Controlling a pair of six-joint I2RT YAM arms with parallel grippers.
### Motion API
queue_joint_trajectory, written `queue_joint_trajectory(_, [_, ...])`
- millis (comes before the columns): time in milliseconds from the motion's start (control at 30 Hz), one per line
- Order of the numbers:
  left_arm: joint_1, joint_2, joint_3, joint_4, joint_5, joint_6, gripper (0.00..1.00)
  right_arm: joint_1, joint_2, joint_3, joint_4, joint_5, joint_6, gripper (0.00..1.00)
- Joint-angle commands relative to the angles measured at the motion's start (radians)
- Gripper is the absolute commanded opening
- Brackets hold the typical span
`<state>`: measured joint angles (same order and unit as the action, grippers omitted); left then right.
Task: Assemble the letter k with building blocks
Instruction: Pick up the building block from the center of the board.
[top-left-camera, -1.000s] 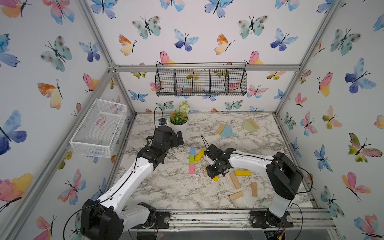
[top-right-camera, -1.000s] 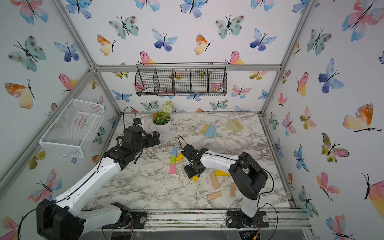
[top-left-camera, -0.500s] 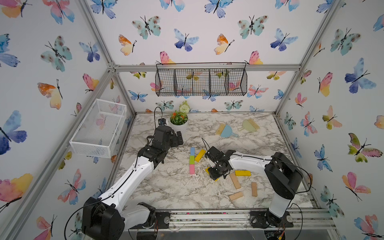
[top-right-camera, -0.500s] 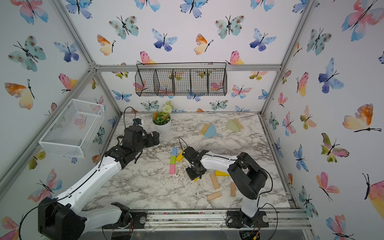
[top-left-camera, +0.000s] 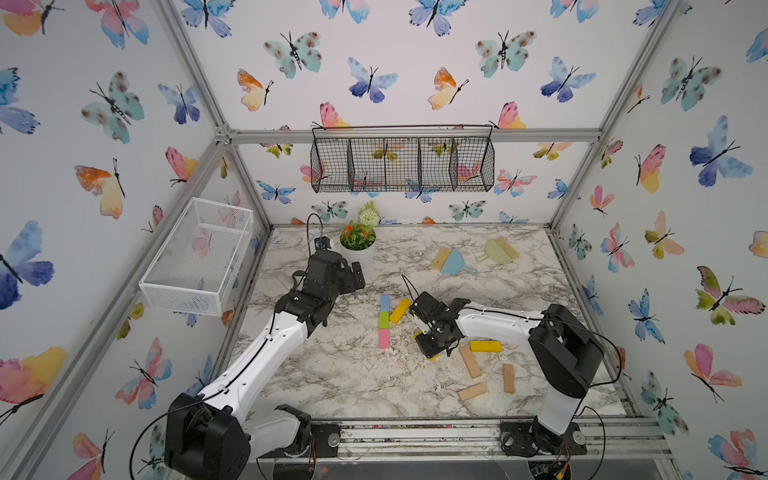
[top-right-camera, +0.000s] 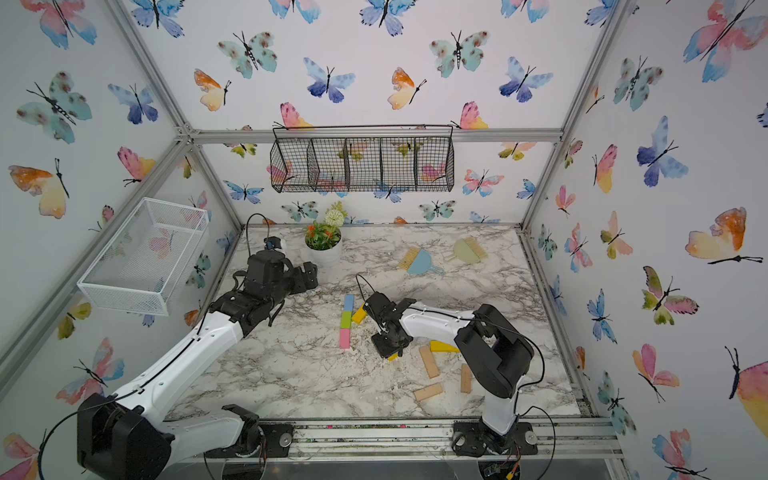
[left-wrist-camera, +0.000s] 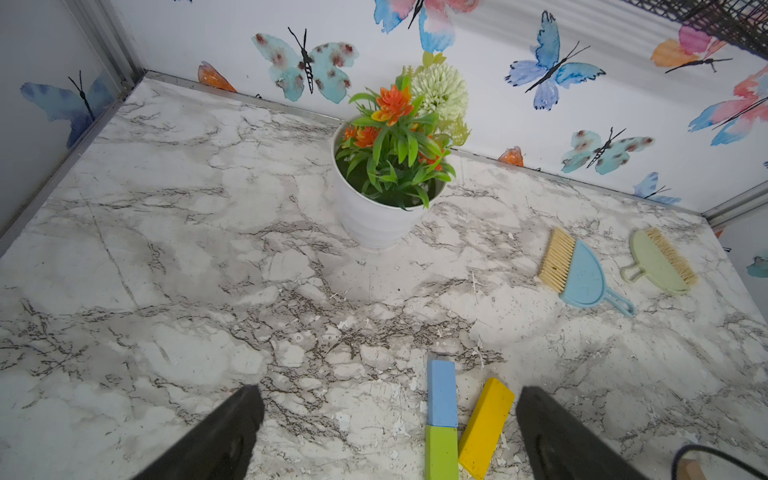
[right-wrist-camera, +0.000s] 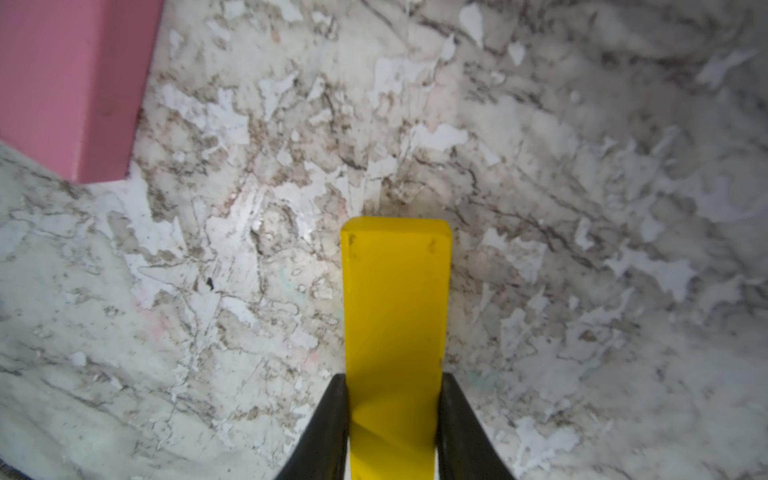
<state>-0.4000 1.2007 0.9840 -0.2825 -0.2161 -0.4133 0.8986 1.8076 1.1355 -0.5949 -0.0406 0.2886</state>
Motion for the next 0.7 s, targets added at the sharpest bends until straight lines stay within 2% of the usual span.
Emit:
queue_joint_trajectory(0, [0.008,0.005,0.016,-0.006,0.008,-0.01,0.98,0.007,0.019,0.061,-0.035,0.01,-0.06,0.24])
queue_joint_trajectory(267, [0.076,-0.006,0.014,-0.026,0.017,-0.066,0.98,0.006,0.095,0.163,-0.055,-0.007,-0.198,0.25])
queue_joint_trajectory(400, [0.112,-0.01,0.005,-0.026,0.056,-0.077,0.98,0.006,0.117,0.193,-0.041,-0.038,-0.227,0.25])
queue_joint_trajectory(667, [0.122,-0.013,0.001,-0.024,0.062,-0.08,0.98,0.007,0.143,0.214,-0.026,-0.132,-0.25,0.23])
